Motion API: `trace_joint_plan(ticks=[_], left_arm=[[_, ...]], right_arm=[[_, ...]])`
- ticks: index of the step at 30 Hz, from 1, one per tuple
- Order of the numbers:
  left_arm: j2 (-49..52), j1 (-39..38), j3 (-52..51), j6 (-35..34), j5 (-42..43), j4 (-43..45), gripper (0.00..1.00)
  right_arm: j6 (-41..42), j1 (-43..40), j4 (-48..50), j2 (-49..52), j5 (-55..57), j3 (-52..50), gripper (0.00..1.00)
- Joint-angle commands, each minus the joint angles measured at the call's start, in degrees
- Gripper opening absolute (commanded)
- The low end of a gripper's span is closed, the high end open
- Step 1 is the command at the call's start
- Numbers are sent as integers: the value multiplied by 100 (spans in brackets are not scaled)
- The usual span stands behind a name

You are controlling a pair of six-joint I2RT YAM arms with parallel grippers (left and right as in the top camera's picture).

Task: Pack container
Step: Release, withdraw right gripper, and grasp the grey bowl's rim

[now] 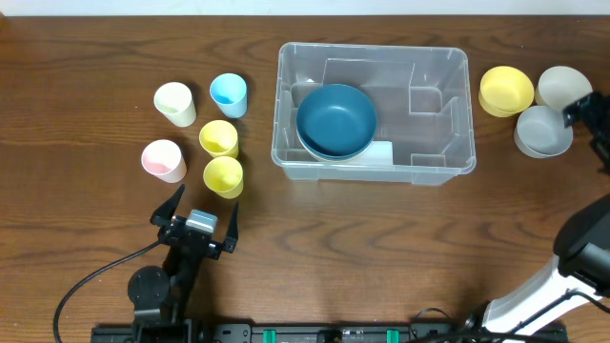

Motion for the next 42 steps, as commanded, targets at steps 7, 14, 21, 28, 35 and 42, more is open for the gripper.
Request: trace_joint_plan(ticks=[7,14,21,28,35,42], left_arm=[[-35,26,-122,94,35,-179,98],[-35,26,-122,94,35,-179,98],[-35,26,-122,94,35,-179,98],[-35,26,-122,94,35,-179,98],[-35,26,-122,94,35,-179,98],[-35,26,-122,94,35,-179,98]], right_arm=[[-417,-369,1475,2,-70,-1543,99],[-527,-365,2413,15,-238,-2153,99],[-531,-361,2686,168,-426,-2210,99],[-529,-361,2693,450,-426,-2210,99],[-372,-367,2566,527,-352,-2208,64],[-350,-529,2072,522,-299,-2083,15]])
